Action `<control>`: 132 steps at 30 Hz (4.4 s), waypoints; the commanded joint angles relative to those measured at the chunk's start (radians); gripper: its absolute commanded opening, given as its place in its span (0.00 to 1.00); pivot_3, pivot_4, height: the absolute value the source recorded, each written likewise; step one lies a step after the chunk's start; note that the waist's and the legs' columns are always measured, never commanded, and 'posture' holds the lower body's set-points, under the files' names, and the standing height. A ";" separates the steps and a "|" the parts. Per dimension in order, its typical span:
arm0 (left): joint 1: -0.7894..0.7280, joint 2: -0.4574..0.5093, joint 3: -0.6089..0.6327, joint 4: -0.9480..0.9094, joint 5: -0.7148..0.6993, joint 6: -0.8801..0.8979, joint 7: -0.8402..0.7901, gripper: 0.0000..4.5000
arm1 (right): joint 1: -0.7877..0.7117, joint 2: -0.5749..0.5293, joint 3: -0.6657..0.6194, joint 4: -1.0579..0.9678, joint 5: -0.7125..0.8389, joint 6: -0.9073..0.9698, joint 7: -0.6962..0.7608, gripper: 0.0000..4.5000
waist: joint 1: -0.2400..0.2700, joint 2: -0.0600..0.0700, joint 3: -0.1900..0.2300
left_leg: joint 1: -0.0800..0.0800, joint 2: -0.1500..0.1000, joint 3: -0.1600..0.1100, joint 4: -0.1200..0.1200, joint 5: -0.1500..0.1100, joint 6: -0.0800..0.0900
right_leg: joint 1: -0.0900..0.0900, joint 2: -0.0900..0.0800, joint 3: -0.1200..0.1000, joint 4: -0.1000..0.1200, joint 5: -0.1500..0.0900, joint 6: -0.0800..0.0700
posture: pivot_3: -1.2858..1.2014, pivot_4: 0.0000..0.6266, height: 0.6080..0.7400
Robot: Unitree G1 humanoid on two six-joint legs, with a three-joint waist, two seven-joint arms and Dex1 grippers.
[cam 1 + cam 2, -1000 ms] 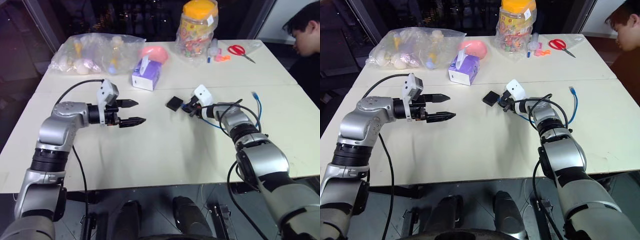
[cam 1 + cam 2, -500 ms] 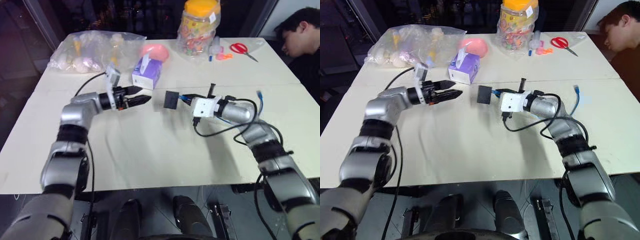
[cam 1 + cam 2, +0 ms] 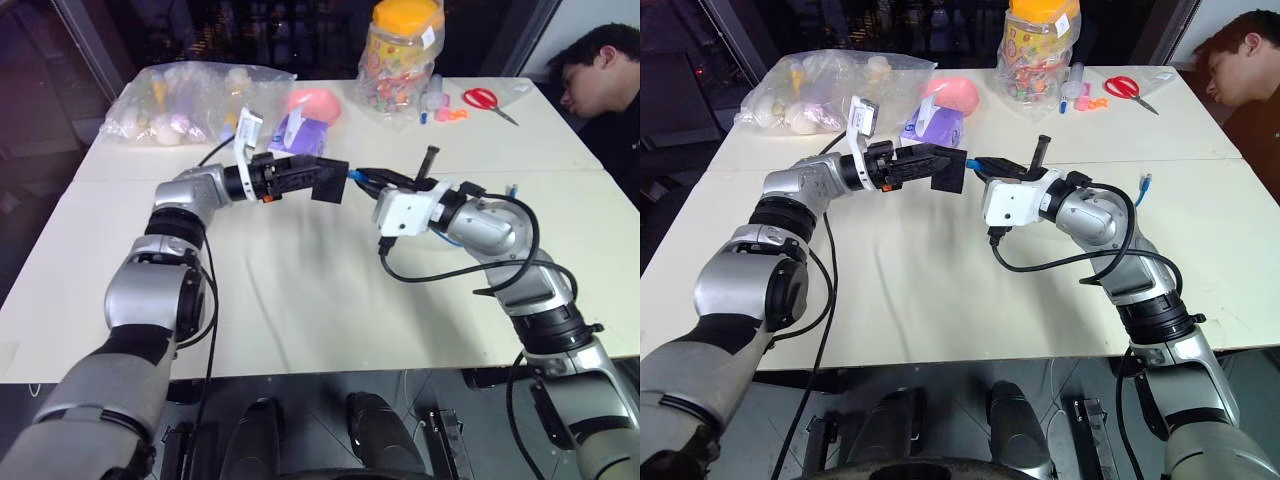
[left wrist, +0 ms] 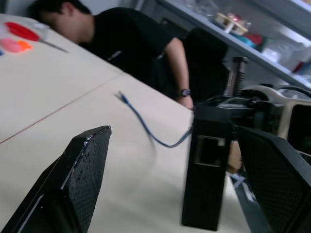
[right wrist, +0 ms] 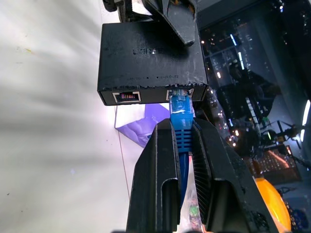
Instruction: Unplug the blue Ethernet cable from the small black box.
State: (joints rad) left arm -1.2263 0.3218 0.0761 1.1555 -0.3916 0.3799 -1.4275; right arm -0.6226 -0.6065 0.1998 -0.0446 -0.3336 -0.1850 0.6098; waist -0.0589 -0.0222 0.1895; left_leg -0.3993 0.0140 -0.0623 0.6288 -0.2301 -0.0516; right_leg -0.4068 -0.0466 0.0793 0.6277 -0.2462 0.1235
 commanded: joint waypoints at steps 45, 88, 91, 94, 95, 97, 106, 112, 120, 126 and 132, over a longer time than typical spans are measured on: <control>0.208 -0.270 0.303 -0.558 -0.430 0.585 0.302 0.11 | 0.184 0.466 -0.527 -0.450 1.724 0.952 -0.651 0.94 | 0.015 0.000 0.000 | -0.001 0.001 -0.004 0.000 0.000 0.000 | 0.000 0.000 -0.004 0.002 0.000 -0.001 | 0.52 0.24 0.99; 0.323 -0.151 0.015 -0.552 -0.039 -0.082 0.445 0.11 | 0.173 0.276 -0.481 -0.126 1.332 0.783 -0.689 0.01 | 0.036 0.001 0.000 | -0.004 0.001 -0.002 -0.002 0.000 0.000 | 0.000 -0.001 -0.002 -0.010 0.001 -0.002 | 0.52 0.24 0.99; 0.325 -0.227 0.002 -0.484 0.038 -0.267 0.555 0.11 | 0.132 0.258 -0.425 -0.024 1.223 0.813 -0.680 0.01 | 0.044 0.001 0.000 | -0.007 0.001 0.000 -0.001 0.000 0.000 | -0.002 -0.001 -0.001 -0.011 0.001 -0.002 | 0.52 0.24 0.99; 0.327 -0.269 -0.025 -0.399 0.118 -0.419 0.626 0.11 | 0.084 0.265 -0.411 0.060 1.155 0.827 -0.678 0.01 | 0.044 0.001 -0.001 | -0.007 0.001 0.000 -0.001 0.000 0.000 | -0.003 -0.001 -0.001 -0.011 0.001 -0.002 | 0.52 0.24 0.99; 0.328 -0.286 -0.040 -0.361 0.146 -0.469 0.645 0.11 | 0.066 0.265 -0.410 0.105 1.129 0.832 -0.685 0.09 | 0.044 0.001 -0.001 | -0.007 0.001 0.000 -0.002 0.000 0.000 | -0.003 0.000 -0.001 -0.011 0.002 -0.002 | 0.52 0.24 0.99; 0.326 -0.316 -0.057 -0.289 0.184 -0.551 0.670 0.11 | 0.040 0.277 -0.440 0.190 1.111 0.854 -0.713 0.27 | 0.045 0.001 -0.001 | -0.007 0.001 0.000 -0.001 0.000 0.001 | -0.003 0.000 -0.001 -0.011 0.002 -0.001 | 0.52 0.24 0.99; 0.294 -0.320 -0.061 -0.113 0.247 -0.690 0.702 0.11 | 0.152 0.308 -0.522 0.032 1.190 1.026 -0.710 0.99 | 0.045 0.001 -0.001 | -0.008 0.001 -0.001 -0.001 -0.001 0.002 | -0.003 0.000 -0.001 -0.011 0.003 0.000 | 0.52 0.24 0.99; 0.311 -0.299 -0.063 -0.054 0.272 -0.710 0.666 0.11 | 0.282 0.338 -0.546 -0.155 1.247 1.075 -0.690 0.99 | 0.041 0.001 -0.001 | -0.008 0.001 -0.001 -0.001 -0.002 0.003 | -0.003 0.000 -0.001 -0.011 0.003 0.000 | 0.52 0.24 0.99; 0.325 -0.252 -0.057 -0.051 0.276 -0.634 0.606 0.75 | 0.314 0.345 -0.561 -0.202 1.242 1.030 -0.653 1.00 | 0.041 0.002 -0.001 | -0.007 0.001 -0.001 0.000 -0.002 0.003 | -0.002 0.000 -0.001 -0.010 0.002 0.000 | 0.52 0.24 0.99; 0.410 -0.138 -0.054 -0.337 0.206 -0.405 0.463 0.75 | 0.368 0.290 -0.550 -0.276 1.272 1.043 -0.541 1.00 | 0.039 0.002 -0.001 | -0.007 0.001 -0.001 -0.001 -0.002 0.003 | -0.002 0.000 -0.001 -0.009 0.002 0.000 | 0.52 0.24 0.99; 0.616 0.065 -0.070 -0.840 0.092 -0.043 0.341 0.75 | 0.480 0.138 -0.551 -0.393 1.341 1.060 -0.312 1.00 | 0.026 0.002 -0.001 | -0.007 0.002 -0.002 -0.002 -0.002 0.003 | -0.002 0.000 -0.002 -0.009 0.002 0.000 | 0.52 0.24 0.99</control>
State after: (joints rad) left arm -0.6129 0.3867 0.0077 0.4103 -0.2573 0.2783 -1.0715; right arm -0.1470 -0.4549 -0.3405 -0.4013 0.9888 0.8767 0.2598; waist -0.0325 -0.0201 0.1883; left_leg -0.4055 0.0159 -0.0640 0.6278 -0.2318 -0.0486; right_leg -0.4076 -0.0470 0.0772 0.6187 -0.2438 0.1235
